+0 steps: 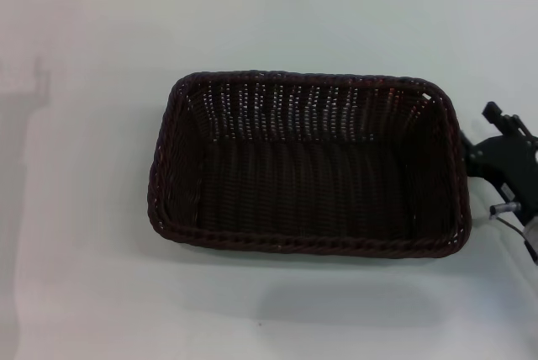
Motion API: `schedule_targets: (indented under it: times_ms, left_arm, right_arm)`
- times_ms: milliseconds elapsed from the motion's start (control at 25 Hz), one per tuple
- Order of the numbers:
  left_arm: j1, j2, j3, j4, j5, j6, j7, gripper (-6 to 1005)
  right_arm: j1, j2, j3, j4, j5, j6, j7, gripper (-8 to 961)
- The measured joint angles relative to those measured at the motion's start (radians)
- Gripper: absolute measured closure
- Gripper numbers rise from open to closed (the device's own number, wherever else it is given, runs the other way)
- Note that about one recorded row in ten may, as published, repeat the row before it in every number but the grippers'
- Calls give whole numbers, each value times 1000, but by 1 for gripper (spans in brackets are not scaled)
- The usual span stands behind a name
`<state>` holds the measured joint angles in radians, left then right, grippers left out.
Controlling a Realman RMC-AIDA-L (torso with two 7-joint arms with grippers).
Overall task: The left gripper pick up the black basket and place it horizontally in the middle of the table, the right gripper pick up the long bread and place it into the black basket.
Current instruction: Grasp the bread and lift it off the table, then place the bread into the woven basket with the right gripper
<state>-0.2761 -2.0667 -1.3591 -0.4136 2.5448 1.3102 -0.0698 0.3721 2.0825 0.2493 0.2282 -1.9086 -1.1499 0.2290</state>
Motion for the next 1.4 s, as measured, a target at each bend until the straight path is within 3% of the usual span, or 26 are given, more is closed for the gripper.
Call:
schedule_targets:
  times_ms: [480,720,1040,1080,1120,1280,1400]
  left_arm:
    - [-19,1,6,26,2,23,16,391]
    - [-28,2,6,40,2,26,19,391]
    - [-37,2,6,60,2,24,20,390]
    - [-39,2,6,65,2,22,21,390]
    - [-41,2,6,68,2,21,21,390]
    - [-43,0,6,74,2,18,21,389]
    - [-43,-1,6,77,1,18,21,389]
  right_arm:
    - [53,0,-23,14,0,142,10,257]
    - [47,-2,-20,22,1,121,4,285]
    - [-25,-3,34,15,11,-115,0,416]
    - [-61,-2,40,17,11,-251,-21,431]
    - [-61,-2,40,17,11,-251,-21,436]
    - [-122,0,3,51,-41,-576,-115,457]
    - [-119,-2,-15,57,-107,-647,-121,472]
